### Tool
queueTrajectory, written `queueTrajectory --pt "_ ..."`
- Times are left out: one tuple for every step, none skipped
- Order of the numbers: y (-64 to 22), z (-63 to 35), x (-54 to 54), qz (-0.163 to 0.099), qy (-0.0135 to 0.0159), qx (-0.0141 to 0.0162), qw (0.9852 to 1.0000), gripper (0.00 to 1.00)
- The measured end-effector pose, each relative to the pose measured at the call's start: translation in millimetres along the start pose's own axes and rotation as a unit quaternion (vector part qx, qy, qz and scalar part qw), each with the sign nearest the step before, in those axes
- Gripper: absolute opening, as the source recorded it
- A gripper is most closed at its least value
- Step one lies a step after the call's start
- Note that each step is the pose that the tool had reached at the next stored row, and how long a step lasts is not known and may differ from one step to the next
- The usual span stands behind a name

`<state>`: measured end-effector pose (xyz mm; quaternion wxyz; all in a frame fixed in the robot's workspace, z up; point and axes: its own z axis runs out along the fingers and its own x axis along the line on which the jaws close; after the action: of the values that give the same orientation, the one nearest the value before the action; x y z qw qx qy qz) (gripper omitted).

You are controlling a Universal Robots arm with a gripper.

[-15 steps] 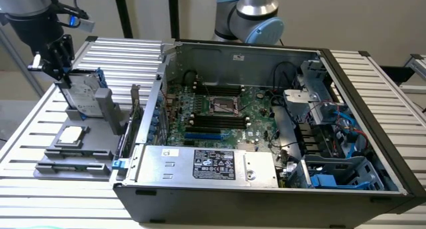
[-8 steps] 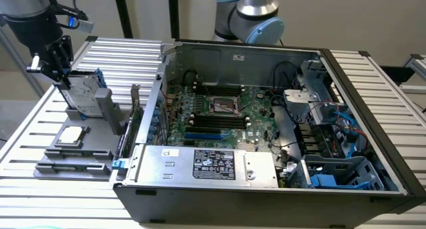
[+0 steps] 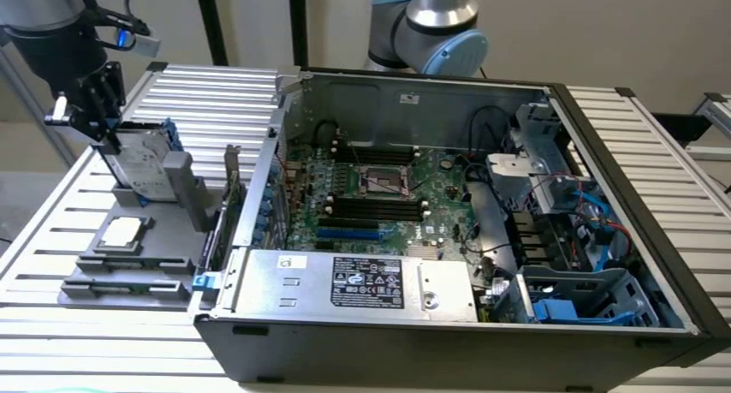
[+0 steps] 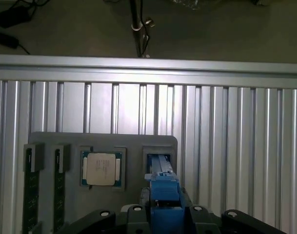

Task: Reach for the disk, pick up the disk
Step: 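Pick up the disk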

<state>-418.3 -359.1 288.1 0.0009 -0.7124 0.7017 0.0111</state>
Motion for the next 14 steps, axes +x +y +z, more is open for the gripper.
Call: queueTrajectory --pt "0.0 0.0 0.0 0.000 0.0000 0.0000 1.0000 0.33" --pt "0.0 0.0 0.0 0.000 0.0000 0.0000 1.0000 0.33" --pt "0.0 0.0 0.0 0.000 0.0000 0.0000 1.0000 0.33" --pt "0.0 0.0 0.0 0.000 0.0000 0.0000 1.0000 0.33" --pt "0.0 0.0 0.0 0.000 -0.0002 0.0000 1.0000 0.33" --pt "0.0 -0.1 0.0 0.000 -0.0006 0.0000 1.0000 0.33" --pt "0.0 -0.1 0.1 0.000 -0.0012 -0.0001 1.0000 0.33" --pt "0.0 -0.1 0.1 0.000 -0.0020 0.0000 1.0000 0.33" --pt "0.0 -0.1 0.0 0.000 -0.0029 0.0001 1.0000 0.33" --pt "0.0 0.0 0.0 0.000 -0.0034 0.0001 1.0000 0.33" --pt "0.0 -0.1 0.0 0.000 -0.0037 0.0001 1.0000 0.33" --pt "0.0 0.0 0.0 0.000 -0.0038 0.0002 1.0000 0.33" --pt "0.0 0.0 0.0 0.000 -0.0039 0.0002 1.0000 0.33" --pt "0.0 0.0 0.0 0.000 -0.0039 0.0001 1.0000 0.33"
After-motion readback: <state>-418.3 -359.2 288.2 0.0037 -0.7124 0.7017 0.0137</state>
